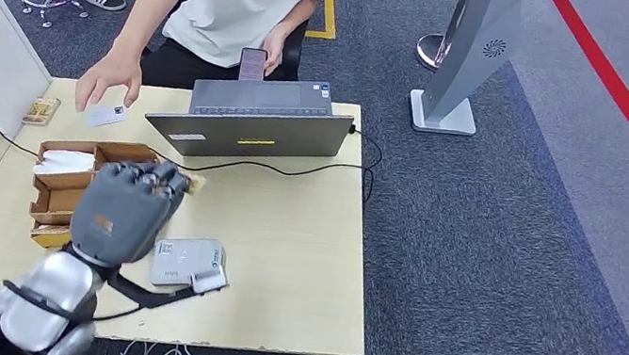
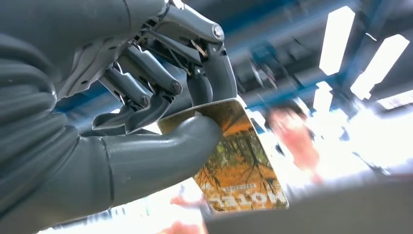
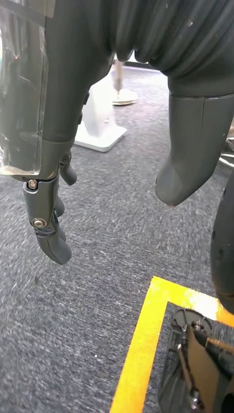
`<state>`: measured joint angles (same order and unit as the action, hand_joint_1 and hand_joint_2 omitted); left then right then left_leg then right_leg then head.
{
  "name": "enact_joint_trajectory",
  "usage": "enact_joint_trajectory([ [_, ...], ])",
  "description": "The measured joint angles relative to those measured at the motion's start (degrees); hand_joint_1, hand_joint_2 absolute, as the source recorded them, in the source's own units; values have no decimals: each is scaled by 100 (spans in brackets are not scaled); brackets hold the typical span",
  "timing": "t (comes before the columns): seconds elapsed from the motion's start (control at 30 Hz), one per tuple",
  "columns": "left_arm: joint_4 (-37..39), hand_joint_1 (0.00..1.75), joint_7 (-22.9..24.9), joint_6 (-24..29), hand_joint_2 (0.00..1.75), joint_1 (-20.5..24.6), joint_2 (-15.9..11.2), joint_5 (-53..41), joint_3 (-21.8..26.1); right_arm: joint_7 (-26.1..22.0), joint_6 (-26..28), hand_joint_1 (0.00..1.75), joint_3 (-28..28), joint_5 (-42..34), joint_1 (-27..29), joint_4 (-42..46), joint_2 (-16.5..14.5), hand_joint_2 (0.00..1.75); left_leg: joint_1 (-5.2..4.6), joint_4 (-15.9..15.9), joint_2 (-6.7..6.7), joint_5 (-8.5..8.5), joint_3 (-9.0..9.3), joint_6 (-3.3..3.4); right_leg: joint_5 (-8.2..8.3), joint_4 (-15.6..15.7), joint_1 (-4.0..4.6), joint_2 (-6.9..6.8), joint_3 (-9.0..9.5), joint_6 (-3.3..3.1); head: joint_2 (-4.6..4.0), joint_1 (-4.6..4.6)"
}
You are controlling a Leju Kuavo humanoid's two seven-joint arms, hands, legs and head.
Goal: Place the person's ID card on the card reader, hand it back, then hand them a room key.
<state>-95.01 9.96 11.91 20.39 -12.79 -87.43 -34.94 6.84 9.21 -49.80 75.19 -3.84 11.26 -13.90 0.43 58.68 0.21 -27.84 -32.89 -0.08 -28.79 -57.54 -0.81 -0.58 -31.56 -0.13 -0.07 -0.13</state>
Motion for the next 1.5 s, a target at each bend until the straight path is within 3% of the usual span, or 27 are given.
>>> enact_joint_trajectory([
  [0.1,788,175,-141,246,175,970,218,-39,509,-21,-88,0,64,212,-29,0,0,175,2,0,8,10,2,-4,20,-2,3,9,0,-10,0,-3],
  [0.3,3090,175,-77,1487,175,2441,363,-128,1222,-18,-204,0,268,500,-53,0,0,175,10,2,20,23,6,-11,31,-6,9,25,-5,-14,1,-2],
  [0.43,4495,175,77,1824,175,3044,372,-129,1385,18,-230,0,360,589,-58,0,0,175,14,1,19,24,4,-14,31,-9,12,26,-6,-14,0,-6],
  [0.57,5300,175,137,1893,175,3338,381,-129,1427,29,-250,0,417,593,-62,0,2,175,14,1,18,24,-1,-15,29,-10,12,26,-10,-14,0,-7],
  [0.73,6021,175,241,1869,175,3551,408,-123,1550,72,-301,0,431,594,-67,0,3,175,14,1,20,22,-3,-17,28,-9,12,27,-12,-14,0,-7],
  [0.87,6368,0,248,1873,175,3575,413,-108,1719,126,-319,0,432,594,-65,0,12,175,14,1,19,22,-3,-17,29,-10,12,27,-14,-14,0,-8],
  [1.3,6633,0,-178,2133,175,3417,436,-110,2206,146,-306,0,431,557,-61,0,24,175,13,0,17,22,-6,-17,28,-10,12,25,-14,-14,0,-7],
  [1.4,6193,0,-426,2151,175,3031,421,17,2338,147,-291,0,420,467,-52,0,24,175,13,-1,22,22,-6,-17,28,-10,11,29,-12,-14,0,-7],
  [1.5,5198,0,-803,2031,175,2207,299,386,2554,112,-247,0,364,298,-40,0,24,175,11,-6,47,15,1,-19,27,-11,10,56,-14,-14,0,1],
])
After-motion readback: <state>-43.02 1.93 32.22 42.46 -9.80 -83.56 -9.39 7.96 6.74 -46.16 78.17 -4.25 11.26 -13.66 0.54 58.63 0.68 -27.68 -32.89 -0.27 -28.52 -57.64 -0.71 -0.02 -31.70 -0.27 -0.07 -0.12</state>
